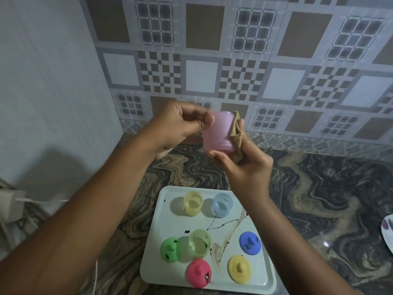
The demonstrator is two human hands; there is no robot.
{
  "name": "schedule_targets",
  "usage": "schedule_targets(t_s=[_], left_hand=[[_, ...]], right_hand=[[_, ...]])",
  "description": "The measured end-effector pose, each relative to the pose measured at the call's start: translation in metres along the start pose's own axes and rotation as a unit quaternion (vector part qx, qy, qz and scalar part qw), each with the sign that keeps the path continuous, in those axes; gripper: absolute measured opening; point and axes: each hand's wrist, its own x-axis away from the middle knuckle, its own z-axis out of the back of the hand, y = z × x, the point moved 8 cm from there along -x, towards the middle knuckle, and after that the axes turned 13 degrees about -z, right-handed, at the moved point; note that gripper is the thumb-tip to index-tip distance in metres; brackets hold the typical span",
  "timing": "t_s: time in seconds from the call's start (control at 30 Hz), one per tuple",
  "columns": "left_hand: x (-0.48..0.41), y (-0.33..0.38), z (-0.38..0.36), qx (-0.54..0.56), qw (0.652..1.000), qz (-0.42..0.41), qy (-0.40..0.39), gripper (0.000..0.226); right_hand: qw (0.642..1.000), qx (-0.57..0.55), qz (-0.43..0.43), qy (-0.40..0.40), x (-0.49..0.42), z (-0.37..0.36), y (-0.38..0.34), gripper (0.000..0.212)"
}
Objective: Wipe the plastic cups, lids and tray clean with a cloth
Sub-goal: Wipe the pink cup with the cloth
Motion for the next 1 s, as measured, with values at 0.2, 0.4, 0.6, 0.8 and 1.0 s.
schedule_targets(t_s=[0.2,0.4,0.6,0.8,1.0], left_hand=[[-0.002,0.014,0.000,-0.170,0.984,-0.037,-0.035,0.028],[0.003,-0.001,0.001,0.005,0.999,0.024,-0.025,0.032],[0.003,0.024,-0.001,-0.178,0.982,-0.043,-0.053,0.011],[0.018,0.040,-0.013,-0.179,0.977,-0.107,-0.043,0.020],[0.020,0.022,0.000,-0.029,0.998,-0.045,0.017,0.018]], right_hand=[[0.992,0.093,0.079,0.011,0.010,-0.004,0.003,0.078],[0.986,-0.128,-0.105,0.020,0.012,0.000,0.020,0.059],[0.996,0.069,0.046,0.013,0.015,-0.003,0.004,0.075],[0.999,-0.035,-0.020,0.020,0.022,0.006,0.014,0.056],[0.999,-0.019,0.005,0.026,0.023,0.002,-0.005,0.080]])
